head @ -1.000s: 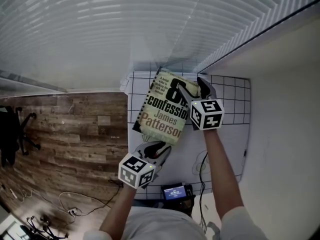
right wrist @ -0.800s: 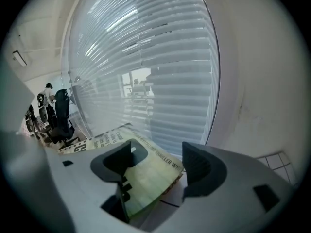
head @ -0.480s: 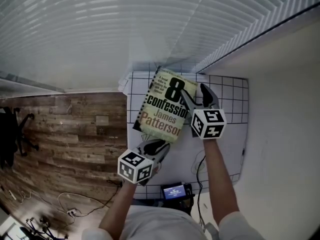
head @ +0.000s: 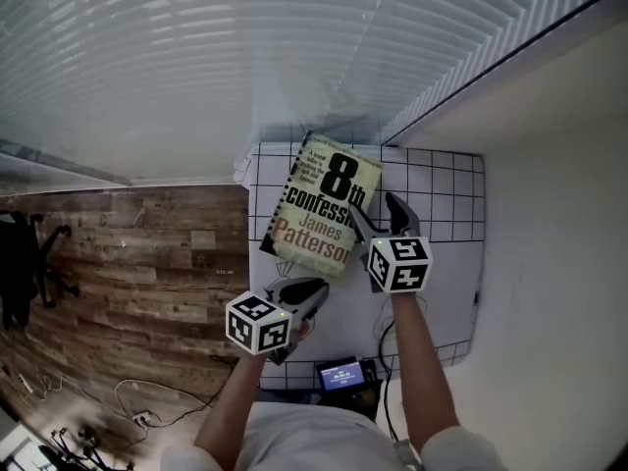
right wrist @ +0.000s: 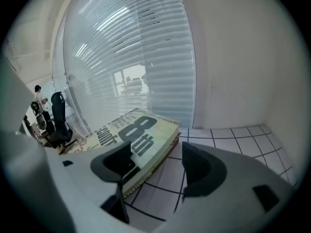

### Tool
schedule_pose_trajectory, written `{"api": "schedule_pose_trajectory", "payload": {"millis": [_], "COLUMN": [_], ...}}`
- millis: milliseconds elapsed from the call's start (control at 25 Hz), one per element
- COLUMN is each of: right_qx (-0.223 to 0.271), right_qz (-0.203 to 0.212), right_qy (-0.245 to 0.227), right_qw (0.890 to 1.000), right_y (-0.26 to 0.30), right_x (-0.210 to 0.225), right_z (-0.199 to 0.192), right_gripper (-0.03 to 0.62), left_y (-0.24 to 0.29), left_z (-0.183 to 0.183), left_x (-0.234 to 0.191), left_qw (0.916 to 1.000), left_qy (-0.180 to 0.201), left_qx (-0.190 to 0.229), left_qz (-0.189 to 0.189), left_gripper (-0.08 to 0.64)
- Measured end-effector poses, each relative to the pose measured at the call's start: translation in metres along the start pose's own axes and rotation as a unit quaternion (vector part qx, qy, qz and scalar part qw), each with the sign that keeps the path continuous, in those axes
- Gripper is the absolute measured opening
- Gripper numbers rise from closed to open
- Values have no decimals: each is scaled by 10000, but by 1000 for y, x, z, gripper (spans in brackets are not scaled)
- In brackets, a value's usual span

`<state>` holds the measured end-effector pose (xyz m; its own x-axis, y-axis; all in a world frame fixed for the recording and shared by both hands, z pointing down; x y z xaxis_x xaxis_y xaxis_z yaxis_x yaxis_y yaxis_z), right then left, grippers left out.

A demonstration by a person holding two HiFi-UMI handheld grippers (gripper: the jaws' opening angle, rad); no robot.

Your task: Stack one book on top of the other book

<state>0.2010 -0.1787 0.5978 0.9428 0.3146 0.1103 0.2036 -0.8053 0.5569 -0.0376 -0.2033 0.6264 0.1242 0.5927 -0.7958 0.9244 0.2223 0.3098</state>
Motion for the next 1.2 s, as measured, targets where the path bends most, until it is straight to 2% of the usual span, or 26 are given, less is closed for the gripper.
{"api": "schedule_pose_trajectory", "payload": {"millis": [160, 240, 320, 360, 400, 480, 600, 840, 1040, 1200], "right_qx": [-148, 84, 815, 1119, 1303, 1449, 1461, 1302, 1406, 1669], "right_qz": [51, 21, -190, -220, -163, 5, 119, 74, 29, 68], "right_qy": [-89, -322, -596, -581, -478, -303, -335, -409, -45, 67], "right_qw": [9998, 9994, 9947, 9918, 9902, 9890, 9886, 9906, 9900, 9859], "right_y": [6, 0, -22, -33, -44, -61, -89, -130, -164, -197], "right_x": [1, 0, 0, 0, 1, -1, -7, -17, -24, -32], "right_z": [-2, 5, 22, 31, 38, 43, 35, 7, -7, -12], "right_gripper": [331, 319, 93, 54, 46, 14, 8, 8, 8, 8], "left_y": [-4, -5, -6, -7, -9, -14, -22, -37, -54, -74], "left_z": [-4, -5, -6, -6, -5, -5, -6, -1, -5, -5], "left_x": [-3, -1, 4, 6, 7, 9, 15, 30, 52, 71], "left_qw": [9998, 9995, 9992, 9990, 9988, 9980, 9966, 9918, 9854, 9771], "left_qy": [6, 120, 251, 312, 367, 459, 603, 947, 1281, 1448], "left_qx": [89, 72, 29, 20, 28, 80, 204, 453, 609, 1002], "left_qz": [190, 277, 312, 318, 337, 418, 530, 728, 947, 1198], "left_gripper": [32, 21, 9, 9, 9, 8, 8, 8, 8, 8]}}
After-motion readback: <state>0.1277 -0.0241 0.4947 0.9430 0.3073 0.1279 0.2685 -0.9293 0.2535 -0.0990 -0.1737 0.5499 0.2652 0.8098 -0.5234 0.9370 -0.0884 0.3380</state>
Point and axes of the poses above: the fingertips, and each gripper's own axes: y forward along the fingers, x to its right, z out of its top, the point moved 10 cm from there along -y, backward along the fingers, and after that the axes turned 5 degrees about x, right-handed, at the moved point
